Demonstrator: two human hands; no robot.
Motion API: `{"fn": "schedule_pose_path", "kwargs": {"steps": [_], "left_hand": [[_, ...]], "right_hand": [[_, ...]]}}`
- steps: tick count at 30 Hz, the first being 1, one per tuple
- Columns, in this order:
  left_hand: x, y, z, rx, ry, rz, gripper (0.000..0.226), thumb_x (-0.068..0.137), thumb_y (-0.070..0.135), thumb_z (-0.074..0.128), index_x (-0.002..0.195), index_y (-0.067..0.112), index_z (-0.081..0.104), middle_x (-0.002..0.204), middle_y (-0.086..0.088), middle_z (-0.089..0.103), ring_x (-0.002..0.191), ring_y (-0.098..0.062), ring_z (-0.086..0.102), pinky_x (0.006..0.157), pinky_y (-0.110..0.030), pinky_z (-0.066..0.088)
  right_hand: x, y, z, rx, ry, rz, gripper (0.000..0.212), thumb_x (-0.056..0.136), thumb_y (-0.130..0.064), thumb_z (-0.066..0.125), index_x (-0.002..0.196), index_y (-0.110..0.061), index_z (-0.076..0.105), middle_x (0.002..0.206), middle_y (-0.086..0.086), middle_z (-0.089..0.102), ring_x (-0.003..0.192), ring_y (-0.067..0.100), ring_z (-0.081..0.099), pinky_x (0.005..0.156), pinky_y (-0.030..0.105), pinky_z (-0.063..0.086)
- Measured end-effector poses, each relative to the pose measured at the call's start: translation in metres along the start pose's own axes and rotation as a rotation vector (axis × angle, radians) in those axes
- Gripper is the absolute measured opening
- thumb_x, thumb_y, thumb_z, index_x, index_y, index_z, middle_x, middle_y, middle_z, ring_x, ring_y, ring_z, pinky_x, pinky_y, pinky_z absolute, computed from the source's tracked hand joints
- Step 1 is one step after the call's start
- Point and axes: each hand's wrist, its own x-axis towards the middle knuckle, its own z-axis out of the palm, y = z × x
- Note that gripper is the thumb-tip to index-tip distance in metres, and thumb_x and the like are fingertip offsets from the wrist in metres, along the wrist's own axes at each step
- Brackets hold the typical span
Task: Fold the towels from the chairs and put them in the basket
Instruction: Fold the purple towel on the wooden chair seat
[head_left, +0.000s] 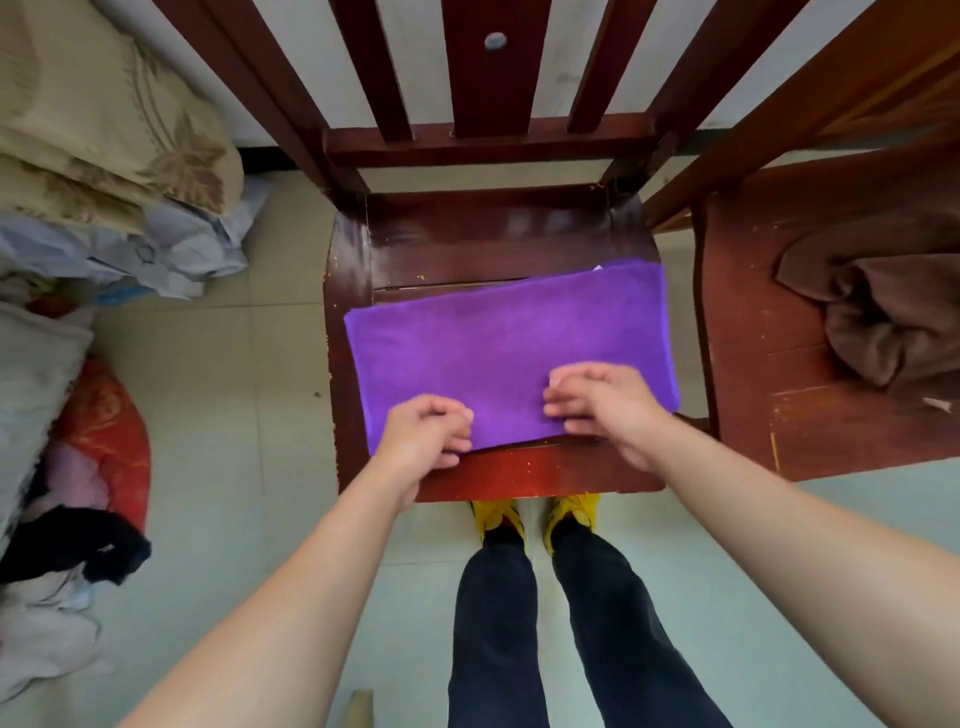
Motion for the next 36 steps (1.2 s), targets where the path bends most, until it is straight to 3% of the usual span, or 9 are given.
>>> {"fn": "schedule_pose_path", "kwargs": {"steps": [5, 8, 10, 13, 17, 23, 29, 32, 36], "left_hand": [[0.005, -0.034, -0.017, -0.013, 0.153, -0.069, 0.004, 0.085, 0.008, 0.065, 0.083, 0.010, 0.063, 0.080, -0.015, 0.074, 0.067, -0.020, 0.072, 0.062, -0.028, 0.052], [0.006, -0.040, -0.019, 0.339, 0.350, 0.071, 0.015, 0.077, 0.004, 0.069, 0.073, 0.015, 0.059, 0.076, -0.015, 0.070, 0.070, -0.029, 0.067, 0.068, -0.037, 0.055], [0.001, -0.038, -0.015, 0.725, 0.452, 0.326, 0.014, 0.075, 0.008, 0.069, 0.086, 0.015, 0.063, 0.087, -0.009, 0.064, 0.087, -0.033, 0.062, 0.076, -0.042, 0.053], [0.003, -0.026, -0.013, 1.140, 0.397, 0.636, 0.057, 0.070, 0.023, 0.078, 0.124, 0.017, 0.059, 0.126, -0.011, 0.052, 0.116, -0.034, 0.049, 0.087, -0.043, 0.047], [0.018, -0.008, -0.013, 1.402, 0.334, 0.611, 0.097, 0.067, 0.043, 0.080, 0.149, 0.028, 0.029, 0.158, -0.016, 0.015, 0.144, -0.035, 0.017, 0.107, -0.045, 0.030], [0.022, -0.004, -0.001, 1.472, 0.298, 0.579, 0.108, 0.069, 0.047, 0.078, 0.152, 0.030, 0.011, 0.160, -0.016, -0.001, 0.147, -0.035, 0.004, 0.113, -0.044, 0.024], [0.014, -0.004, 0.012, 1.452, 0.233, 0.586, 0.108, 0.071, 0.051, 0.075, 0.153, 0.029, 0.009, 0.161, -0.015, -0.003, 0.148, -0.033, 0.002, 0.113, -0.043, 0.024], [0.008, 0.004, 0.002, 1.282, 0.226, 0.557, 0.091, 0.076, 0.046, 0.073, 0.150, 0.025, 0.025, 0.160, -0.012, 0.010, 0.146, -0.030, 0.014, 0.111, -0.044, 0.030], [-0.004, 0.008, -0.032, 0.941, 0.349, 0.507, 0.048, 0.087, 0.029, 0.064, 0.132, 0.013, 0.052, 0.135, -0.012, 0.046, 0.121, -0.033, 0.047, 0.096, -0.044, 0.043]], "right_hand": [[0.004, 0.012, -0.071, -0.067, 0.253, 0.011, 0.008, 0.089, -0.012, 0.062, 0.087, -0.009, 0.069, 0.083, 0.011, 0.075, 0.066, 0.014, 0.073, 0.059, 0.023, 0.050], [0.012, 0.005, -0.098, -0.359, 0.501, -0.145, 0.006, 0.079, -0.019, 0.070, 0.074, -0.016, 0.067, 0.075, 0.005, 0.072, 0.070, 0.020, 0.070, 0.064, 0.029, 0.053], [0.020, -0.001, -0.100, -0.508, 0.592, -0.230, 0.018, 0.076, -0.032, 0.076, 0.086, -0.021, 0.066, 0.078, -0.003, 0.067, 0.082, 0.022, 0.067, 0.076, 0.032, 0.051], [0.031, -0.007, -0.086, -0.641, 0.513, -0.216, 0.049, 0.069, -0.051, 0.080, 0.104, -0.021, 0.061, 0.089, -0.005, 0.061, 0.083, 0.020, 0.058, 0.073, 0.030, 0.046], [0.040, -0.008, -0.082, -0.673, 0.502, -0.084, 0.055, 0.062, -0.051, 0.086, 0.095, -0.022, 0.052, 0.093, -0.003, 0.059, 0.080, 0.021, 0.057, 0.059, 0.028, 0.042], [0.041, -0.004, -0.096, -0.405, 0.340, 0.104, 0.038, 0.070, -0.026, 0.087, 0.096, -0.012, 0.062, 0.099, 0.007, 0.068, 0.080, 0.025, 0.068, 0.065, 0.036, 0.060], [0.006, -0.022, -0.119, -0.323, 0.181, -0.130, 0.020, 0.071, -0.009, 0.078, 0.087, -0.017, 0.070, 0.094, 0.002, 0.074, 0.070, 0.012, 0.071, 0.052, 0.018, 0.051], [-0.028, -0.048, -0.104, -0.295, -0.016, -0.216, 0.037, 0.065, -0.021, 0.079, 0.100, -0.021, 0.066, 0.094, 0.000, 0.075, 0.082, 0.018, 0.073, 0.062, 0.027, 0.054], [-0.052, -0.073, -0.032, -0.325, -0.216, -0.295, 0.033, 0.075, -0.011, 0.077, 0.096, -0.017, 0.052, 0.075, 0.002, 0.073, 0.061, 0.014, 0.067, 0.049, 0.023, 0.048]]}}
